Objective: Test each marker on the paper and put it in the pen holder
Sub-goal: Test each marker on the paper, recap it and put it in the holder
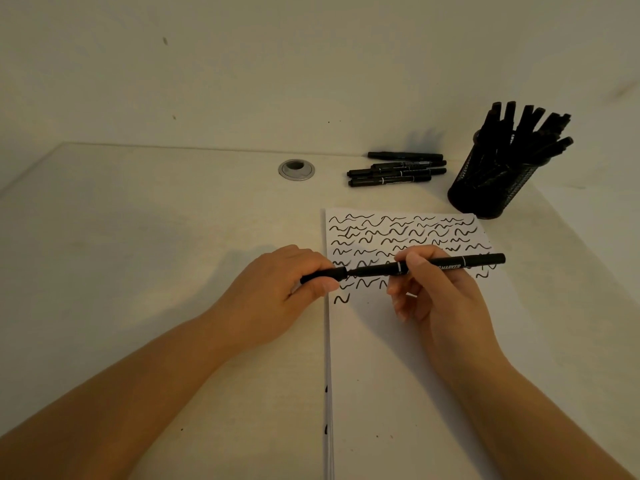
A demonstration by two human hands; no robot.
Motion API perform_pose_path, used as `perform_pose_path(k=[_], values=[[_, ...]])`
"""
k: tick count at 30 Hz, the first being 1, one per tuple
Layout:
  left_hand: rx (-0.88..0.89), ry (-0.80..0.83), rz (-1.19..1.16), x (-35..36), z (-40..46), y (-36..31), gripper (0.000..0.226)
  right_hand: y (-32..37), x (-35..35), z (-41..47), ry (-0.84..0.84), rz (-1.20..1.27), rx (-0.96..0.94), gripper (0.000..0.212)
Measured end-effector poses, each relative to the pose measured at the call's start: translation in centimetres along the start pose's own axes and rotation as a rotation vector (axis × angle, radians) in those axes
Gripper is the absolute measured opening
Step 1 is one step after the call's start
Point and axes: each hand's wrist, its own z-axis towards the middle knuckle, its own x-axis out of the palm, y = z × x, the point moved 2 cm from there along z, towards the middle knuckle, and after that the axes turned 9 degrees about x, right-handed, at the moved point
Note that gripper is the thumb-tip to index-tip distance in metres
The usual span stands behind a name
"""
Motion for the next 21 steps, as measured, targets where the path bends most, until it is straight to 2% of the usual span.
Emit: perform_pose_path(k=[6,13,17,21], values=[[0.028,-0.033,-0.041,-0.3,-0.1,-0.4,0.024,-0.1,-0.1,0.0,0.007,0.010,0.017,0.023],[0.049,0.025,-0.006,0.1,-0.2,-1.2,0.026,0.0,0.6,-0.7,0.121,-0.226,-0.076,0.008],[0.058,0.005,-0.003,0.3,-0.3,-1.8,0.042,-0.1,0.9,-0.8,0.160,-0.225,-0.078,0.013],[0.038,0.008,-0.031,0.4,-0.5,-2.0,0.043,-0.2,0.8,-0.7,0.186,-0.189,-0.061,0.015]])
